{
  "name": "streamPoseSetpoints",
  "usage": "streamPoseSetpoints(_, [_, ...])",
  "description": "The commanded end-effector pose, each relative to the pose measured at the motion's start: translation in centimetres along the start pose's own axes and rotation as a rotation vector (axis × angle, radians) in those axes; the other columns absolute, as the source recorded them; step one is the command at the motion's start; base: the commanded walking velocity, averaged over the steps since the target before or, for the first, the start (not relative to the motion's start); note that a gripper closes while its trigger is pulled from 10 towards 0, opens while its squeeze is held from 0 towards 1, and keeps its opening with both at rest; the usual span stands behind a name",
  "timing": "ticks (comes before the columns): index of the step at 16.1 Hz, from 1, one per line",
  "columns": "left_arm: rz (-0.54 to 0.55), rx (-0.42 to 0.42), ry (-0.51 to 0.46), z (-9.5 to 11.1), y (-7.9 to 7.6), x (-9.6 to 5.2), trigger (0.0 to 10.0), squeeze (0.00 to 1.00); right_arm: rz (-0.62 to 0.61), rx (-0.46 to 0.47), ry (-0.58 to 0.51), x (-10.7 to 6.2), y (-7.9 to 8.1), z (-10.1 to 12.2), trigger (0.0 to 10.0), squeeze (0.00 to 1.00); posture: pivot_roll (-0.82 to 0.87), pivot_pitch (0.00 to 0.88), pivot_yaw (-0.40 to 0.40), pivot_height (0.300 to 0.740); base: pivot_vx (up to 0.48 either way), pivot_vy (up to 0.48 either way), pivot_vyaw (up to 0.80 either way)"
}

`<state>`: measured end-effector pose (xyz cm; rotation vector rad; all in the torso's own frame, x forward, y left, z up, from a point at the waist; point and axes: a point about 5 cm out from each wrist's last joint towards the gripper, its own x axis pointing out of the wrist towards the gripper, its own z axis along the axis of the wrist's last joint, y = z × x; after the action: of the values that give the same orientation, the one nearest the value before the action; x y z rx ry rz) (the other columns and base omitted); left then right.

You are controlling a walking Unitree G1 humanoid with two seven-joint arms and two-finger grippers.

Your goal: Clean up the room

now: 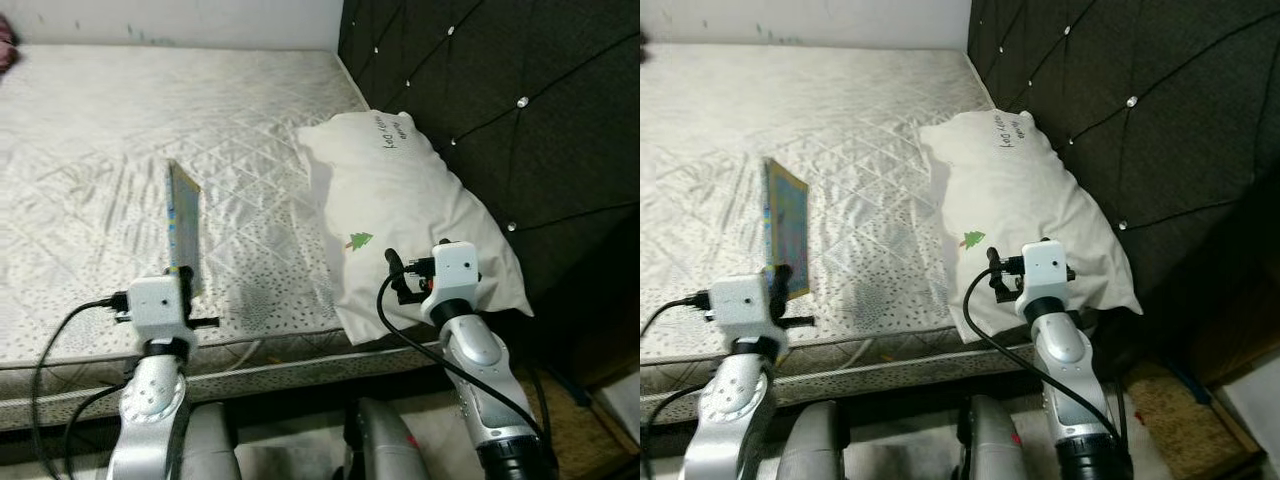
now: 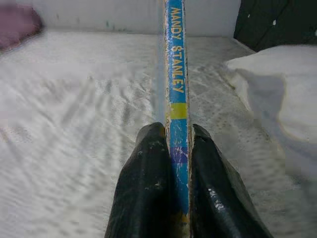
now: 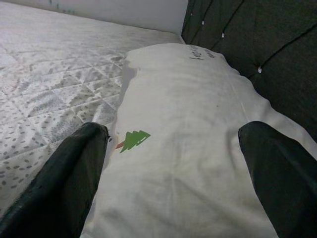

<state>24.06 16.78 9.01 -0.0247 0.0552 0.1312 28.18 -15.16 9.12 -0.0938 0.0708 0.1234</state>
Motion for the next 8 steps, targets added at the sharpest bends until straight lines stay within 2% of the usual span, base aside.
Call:
streamPoseSetpoints(1, [0.018,-0.097,0.028,0.0,-0.4,0.6,10.0,0.00,-0.012,-0.005,-0.002,0.1,-0.2,0.0,10.0,0.00,0.00,0.000,-0.083,0.576,0.000,0.000,0.00])
streamPoseSetpoints(3, [0.006,-0.130,0.029,0.1,-1.2,1.3,10.0,0.00,-0.004,0.000,-0.019,0.4,0.2,0.4,10.0,0.00,-0.01,0.000,-0.081,0.561,0.000,0.000,0.00])
streamPoseSetpoints(5, [0.012,-0.140,0.018,0.4,-1.3,1.7,10.0,0.00,-0.001,-0.005,-0.012,0.3,0.1,0.3,10.0,0.00,-0.01,0.000,-0.086,0.561,0.000,0.000,0.00])
streamPoseSetpoints(8, [0.041,-0.264,0.054,-0.1,-1.3,2.9,10.0,0.00,0.003,-0.025,0.002,0.1,-0.2,0.0,10.0,0.00,-0.01,0.000,-0.104,0.561,0.000,0.000,0.00])
